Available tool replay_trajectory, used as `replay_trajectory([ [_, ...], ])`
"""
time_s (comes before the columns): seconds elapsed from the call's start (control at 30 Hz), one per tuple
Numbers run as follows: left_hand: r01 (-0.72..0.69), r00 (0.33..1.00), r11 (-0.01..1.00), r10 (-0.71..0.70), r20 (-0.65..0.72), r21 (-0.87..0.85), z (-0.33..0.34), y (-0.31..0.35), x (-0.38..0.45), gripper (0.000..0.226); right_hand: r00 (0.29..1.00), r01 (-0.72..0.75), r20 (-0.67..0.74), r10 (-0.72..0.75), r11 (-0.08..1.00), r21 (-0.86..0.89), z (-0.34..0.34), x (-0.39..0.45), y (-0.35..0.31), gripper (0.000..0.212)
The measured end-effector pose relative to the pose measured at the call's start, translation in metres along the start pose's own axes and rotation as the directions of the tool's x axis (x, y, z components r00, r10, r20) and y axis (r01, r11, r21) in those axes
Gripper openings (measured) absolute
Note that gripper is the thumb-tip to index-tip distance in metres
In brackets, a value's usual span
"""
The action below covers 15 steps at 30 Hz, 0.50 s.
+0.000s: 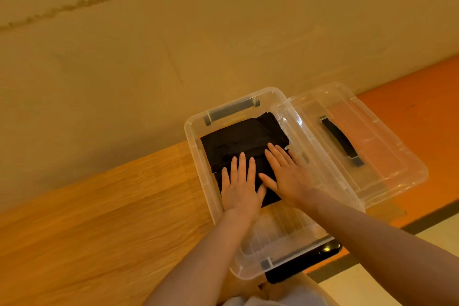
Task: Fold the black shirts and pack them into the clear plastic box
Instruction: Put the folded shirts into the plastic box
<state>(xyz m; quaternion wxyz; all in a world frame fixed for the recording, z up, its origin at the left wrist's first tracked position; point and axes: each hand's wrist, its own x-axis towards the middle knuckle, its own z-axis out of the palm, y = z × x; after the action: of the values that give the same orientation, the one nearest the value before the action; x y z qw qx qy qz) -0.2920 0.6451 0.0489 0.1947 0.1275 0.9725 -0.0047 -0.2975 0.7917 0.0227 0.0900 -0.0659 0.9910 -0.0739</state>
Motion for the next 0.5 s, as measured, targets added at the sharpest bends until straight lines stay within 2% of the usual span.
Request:
replay_trajectory([
  [0.2, -0.184, 0.970, 0.977, 0.198, -0.140, 0.106, -0.022, -0.011, -0.002, 0.064, 0.990, -0.066, -0.124, 0.070, 0.997, 0.038, -0.035, -0.034, -0.005, 0.079],
  [0.33, -0.308, 0.902, 0.925, 0.359, -0.241, 0.222, -0.049, -0.022, 0.014, 0.062, 0.957, -0.155, -0.242, 0.162, 0.987, 0.047, -0.057, -0.063, -0.002, 0.062],
  [0.5, -0.472, 0.792, 0.836, 0.541, -0.282, 0.279, -0.086, -0.007, 0.037, 0.059, 0.881, -0.290, -0.345, 0.323, 0.946, 0.144, -0.068, -0.087, 0.018, 0.051],
])
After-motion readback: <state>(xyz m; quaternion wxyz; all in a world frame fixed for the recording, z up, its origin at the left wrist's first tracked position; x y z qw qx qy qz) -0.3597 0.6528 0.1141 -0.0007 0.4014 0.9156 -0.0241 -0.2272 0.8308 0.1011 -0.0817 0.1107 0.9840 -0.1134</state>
